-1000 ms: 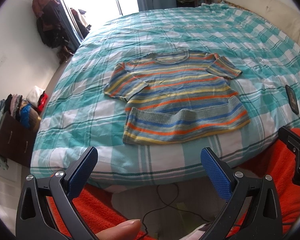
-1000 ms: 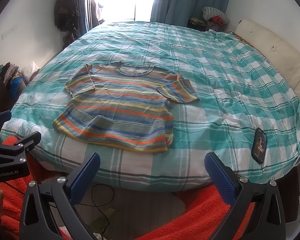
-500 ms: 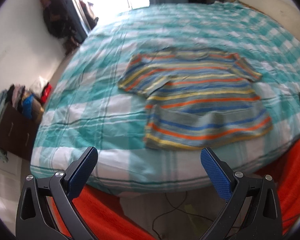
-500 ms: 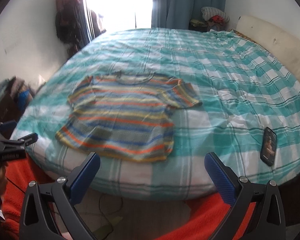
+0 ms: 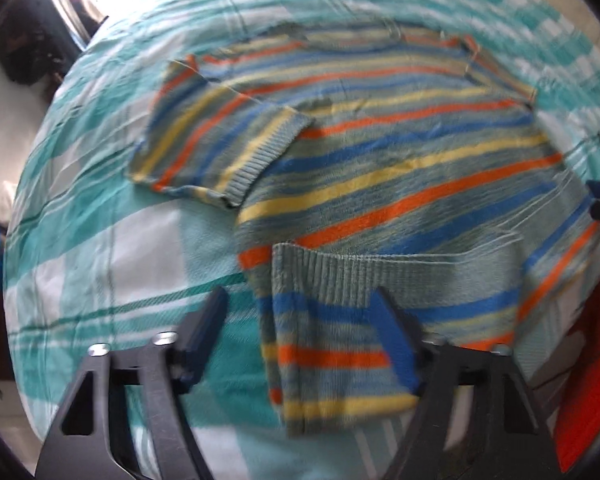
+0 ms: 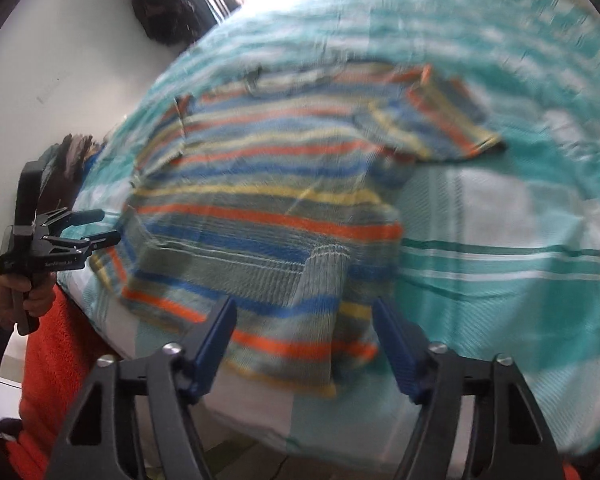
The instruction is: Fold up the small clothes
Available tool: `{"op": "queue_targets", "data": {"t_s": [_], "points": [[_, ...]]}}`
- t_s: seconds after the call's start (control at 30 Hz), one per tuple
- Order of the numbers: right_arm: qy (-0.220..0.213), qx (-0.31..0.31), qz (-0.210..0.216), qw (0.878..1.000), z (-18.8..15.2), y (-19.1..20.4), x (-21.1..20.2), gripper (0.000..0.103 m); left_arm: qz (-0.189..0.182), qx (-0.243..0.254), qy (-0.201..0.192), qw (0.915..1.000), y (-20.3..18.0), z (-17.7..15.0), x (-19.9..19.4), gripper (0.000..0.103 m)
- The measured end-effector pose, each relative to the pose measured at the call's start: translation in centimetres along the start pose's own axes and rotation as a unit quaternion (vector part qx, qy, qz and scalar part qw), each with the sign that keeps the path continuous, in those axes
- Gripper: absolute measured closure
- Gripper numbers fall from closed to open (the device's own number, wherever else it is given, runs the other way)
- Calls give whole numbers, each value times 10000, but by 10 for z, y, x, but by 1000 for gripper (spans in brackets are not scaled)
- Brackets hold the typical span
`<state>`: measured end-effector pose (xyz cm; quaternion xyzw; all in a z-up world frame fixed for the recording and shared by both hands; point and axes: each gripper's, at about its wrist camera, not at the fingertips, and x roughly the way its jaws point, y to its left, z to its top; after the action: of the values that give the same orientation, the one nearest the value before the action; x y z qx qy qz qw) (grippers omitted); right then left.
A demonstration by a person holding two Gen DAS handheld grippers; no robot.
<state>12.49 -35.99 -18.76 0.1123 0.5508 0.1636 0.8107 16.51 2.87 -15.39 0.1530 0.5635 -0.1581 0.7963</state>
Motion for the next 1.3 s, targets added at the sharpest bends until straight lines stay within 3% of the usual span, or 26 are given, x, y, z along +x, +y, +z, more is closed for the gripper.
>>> {"op": "queue_targets", "data": {"t_s": [0.03,0.07,0.1,0.13,0.2,0.3,0.37,0.43,0.5,0.57,0.63,0.7,0.8,0.83,0.93,1.0,1.03,1.07,1.1,1.2,1.3], "points": [[136,22,77,9999,3,-2,10,65,-35,36,47,10000,0,1,4,70],[132,-35,96,9999,3,0,12,90,-64,52,40,10000,-1,0,4,99],[88,-138,108,9998,3,3,9,96,-64,91,-81,9999,0,-2,-1,99],[-9,-363,160,9992,0,10,-1,96,-144,120,-248,9995,2,-6,-10,99],[-120,-791,320,9963,-10,26,-24,96,-630,229,-653,9956,11,-22,-38,100],[-105,-1802,765,9806,-46,54,-70,96,-1247,607,-994,9853,25,-58,-88,100],[118,-2361,777,9685,-75,66,-84,95,-1454,983,-1042,9789,27,-84,-112,100],[443,-2648,442,9623,-103,63,-84,91,-1471,1291,-842,9770,28,-109,-121,97],[732,-2564,196,9636,-116,49,-75,82,-1322,1404,-563,9796,31,-125,-116,94],[997,-2261,-84,9690,-124,23,-70,56,-1077,1220,-334,9861,41,-138,-106,86],[932,-1907,-228,9770,-124,3,-75,54,-1075,611,-354,9917,64,-143,-102,72],[726,-1492,-172,9860,-116,-9,-82,54,-1230,-174,-601,9904,86,-138,-101,48],[427,-484,250,9976,-104,-19,-78,53,-1255,-790,-718,9863,89,-124,-83,40],[491,-55,384,9980,-102,-23,-67,52,-1224,-823,-607,9872,82,-117,-71,40],[886,434,292,9947,-103,-31,-25,52,-1212,-680,-196,9901,51,-111,-41,41],[1240,511,289,9905,-106,-33,0,54,-1163,-431,71,9923,25,-109,-24,46],[1456,501,330,9875,-107,-32,11,70,-1027,-224,112,9944,9,-108,-19,51],[1490,439,330,9873,-107,-30,13,98,-932,-2,96,9956,-4,-106,-18,79],[1449,377,322,9882,-106,-28,9,98,-953,103,142,9953,-11,-104,-17,97],[1190,205,168,9925,-100,-24,-26,98,-986,135,-67,9950,-12,-104,-37,98],[1158,189,-118,9930,-101,-30,-45,98,-943,39,-4,9955,-4,-109,-37,99]]}}
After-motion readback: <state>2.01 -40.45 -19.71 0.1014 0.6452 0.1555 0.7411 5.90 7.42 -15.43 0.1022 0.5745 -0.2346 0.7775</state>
